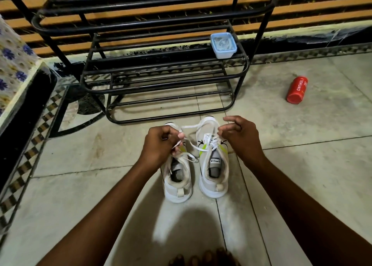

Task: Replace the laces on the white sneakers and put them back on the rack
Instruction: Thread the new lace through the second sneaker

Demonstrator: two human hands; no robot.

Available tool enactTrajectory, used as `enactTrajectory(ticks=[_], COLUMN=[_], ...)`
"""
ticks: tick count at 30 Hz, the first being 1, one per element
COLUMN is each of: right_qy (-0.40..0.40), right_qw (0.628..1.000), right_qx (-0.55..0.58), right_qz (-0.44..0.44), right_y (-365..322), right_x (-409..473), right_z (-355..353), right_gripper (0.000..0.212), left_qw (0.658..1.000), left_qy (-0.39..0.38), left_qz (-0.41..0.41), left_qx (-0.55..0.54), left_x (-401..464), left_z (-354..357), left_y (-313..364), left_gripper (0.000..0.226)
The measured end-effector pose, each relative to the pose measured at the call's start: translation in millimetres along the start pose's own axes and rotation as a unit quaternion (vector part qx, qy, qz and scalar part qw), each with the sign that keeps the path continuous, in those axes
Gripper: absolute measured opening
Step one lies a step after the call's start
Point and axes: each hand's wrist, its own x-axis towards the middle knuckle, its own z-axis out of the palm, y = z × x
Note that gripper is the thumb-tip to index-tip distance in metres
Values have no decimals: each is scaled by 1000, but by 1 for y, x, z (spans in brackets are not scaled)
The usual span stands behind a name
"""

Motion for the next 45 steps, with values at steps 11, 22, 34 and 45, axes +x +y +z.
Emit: enactTrajectory(ticks=[11,22,34,45], right_qy=[-20,57,54,63], right_qw=[988,997,990,991], right_qx=[-131,46,106,79], right_qz=[-84,16,74,87], right_y=[38,51,58,56], right_x=[-45,-52,-50,-49], right_z=[-7,-2,-7,-3], right_gripper=[34,24,22,25], left_qw=[999,1000,995,989], left_qy=[23,-20,99,122], left_qz=[10,-21,-11,9], left_qx=[21,-5,14,78], left_x=[2,-1,-6,-12], left_z=[71,87,107,112], left_y=[8,-3,-12,-14], left_gripper=[20,21,26,25])
